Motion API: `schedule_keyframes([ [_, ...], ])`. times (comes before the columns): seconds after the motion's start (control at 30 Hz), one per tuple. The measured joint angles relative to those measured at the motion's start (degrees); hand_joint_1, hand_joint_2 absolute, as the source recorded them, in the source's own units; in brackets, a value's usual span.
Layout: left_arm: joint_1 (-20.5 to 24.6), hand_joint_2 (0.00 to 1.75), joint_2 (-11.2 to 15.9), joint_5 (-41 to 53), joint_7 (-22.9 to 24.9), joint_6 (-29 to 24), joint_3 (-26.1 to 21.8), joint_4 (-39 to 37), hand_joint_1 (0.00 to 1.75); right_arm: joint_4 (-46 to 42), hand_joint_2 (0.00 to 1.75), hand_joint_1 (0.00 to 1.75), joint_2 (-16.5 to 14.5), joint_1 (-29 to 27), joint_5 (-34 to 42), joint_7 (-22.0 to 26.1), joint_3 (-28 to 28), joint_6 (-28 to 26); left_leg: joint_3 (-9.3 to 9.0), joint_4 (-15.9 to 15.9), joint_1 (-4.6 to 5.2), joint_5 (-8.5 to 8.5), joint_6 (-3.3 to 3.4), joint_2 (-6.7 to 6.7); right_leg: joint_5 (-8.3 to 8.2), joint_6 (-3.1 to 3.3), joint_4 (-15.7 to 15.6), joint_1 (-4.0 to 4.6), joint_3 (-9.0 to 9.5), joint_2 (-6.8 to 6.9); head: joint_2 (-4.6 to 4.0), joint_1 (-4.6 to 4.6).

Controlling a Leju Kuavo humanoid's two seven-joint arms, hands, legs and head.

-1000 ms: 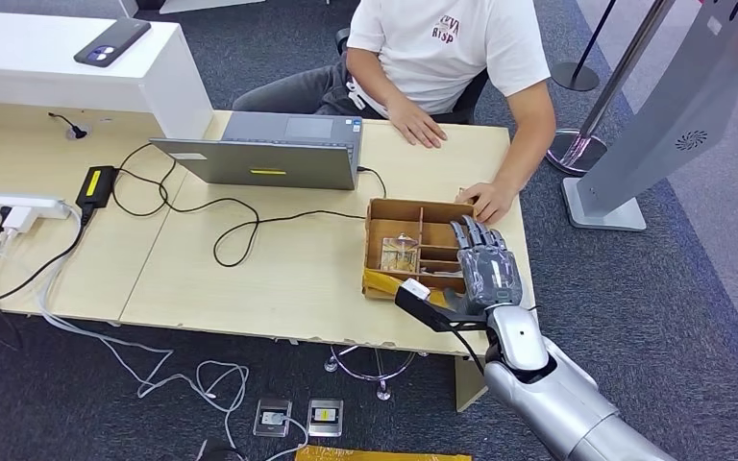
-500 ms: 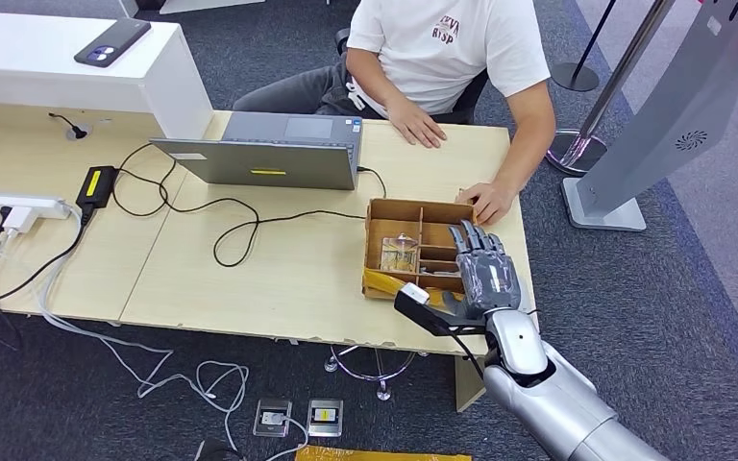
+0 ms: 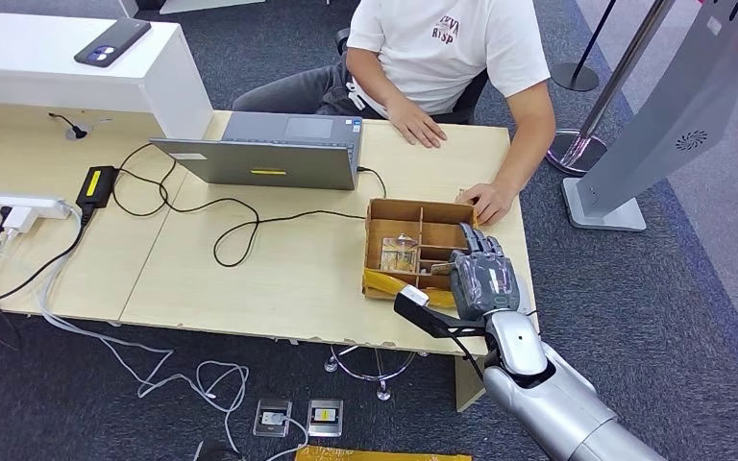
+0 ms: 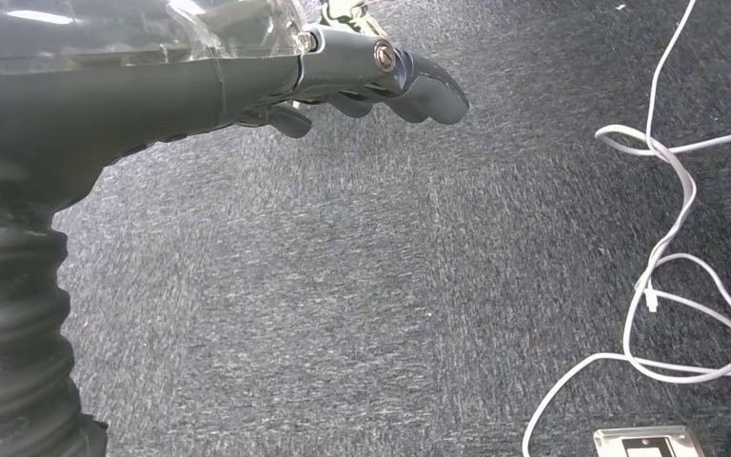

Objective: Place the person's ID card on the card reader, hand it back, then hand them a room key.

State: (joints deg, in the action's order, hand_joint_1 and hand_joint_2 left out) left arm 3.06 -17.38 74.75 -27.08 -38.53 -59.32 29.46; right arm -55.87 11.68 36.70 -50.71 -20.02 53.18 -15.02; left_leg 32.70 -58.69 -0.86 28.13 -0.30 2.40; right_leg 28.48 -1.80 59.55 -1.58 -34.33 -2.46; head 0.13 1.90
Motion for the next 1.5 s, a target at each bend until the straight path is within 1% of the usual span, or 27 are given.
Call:
schedule_keyframes([
  [0.77,0.0,1.75,0.0,-0.2,0.0,0.0,-0.1,0.0,0.0,0.0,1.75,1.75,-0.8,0.0,0.0,0.3,0.0,0.1,0.0,0.0,0.0,0.0,0.0,0.0,0.0,0.0,0.0,0.0,0.0,0.0,0.0,0.0],
  [0.93,0.0,1.75,0.0,-0.3,0.0,0.0,-0.1,0.0,0.0,0.0,1.75,1.75,-0.9,0.3,-0.6,0.1,0.0,-1.5,0.01,0.0,0.0,0.0,0.0,0.0,0.0,0.0,0.0,0.0,0.0,0.0,0.0,0.01],
  [1.1,0.0,1.75,0.0,-0.3,-0.2,0.0,0.0,0.0,0.0,-0.3,1.75,1.75,-0.9,2.0,-1.9,-1.0,-0.3,-3.1,0.0,0.0,0.0,0.0,0.0,0.0,-0.01,0.0,0.0,0.0,0.01,0.0,0.0,0.0],
  [1.27,0.0,1.75,0.0,-0.2,-0.4,0.0,0.1,0.0,0.0,-0.9,1.75,1.75,-0.9,5.0,-2.9,-2.5,-1.4,-3.7,-0.01,0.0,0.0,-0.01,0.0,0.0,-0.02,0.0,0.0,0.0,0.01,0.0,0.0,0.01],
  [1.5,0.0,1.75,-0.2,-0.2,-0.4,0.0,0.1,0.4,0.0,-1.2,1.75,1.75,-0.9,7.0,-3.1,-2.8,-2.3,-4.1,0.0,0.0,0.0,-0.01,0.0,0.0,-0.01,0.0,0.0,0.0,0.0,0.0,0.0,-0.01],
])
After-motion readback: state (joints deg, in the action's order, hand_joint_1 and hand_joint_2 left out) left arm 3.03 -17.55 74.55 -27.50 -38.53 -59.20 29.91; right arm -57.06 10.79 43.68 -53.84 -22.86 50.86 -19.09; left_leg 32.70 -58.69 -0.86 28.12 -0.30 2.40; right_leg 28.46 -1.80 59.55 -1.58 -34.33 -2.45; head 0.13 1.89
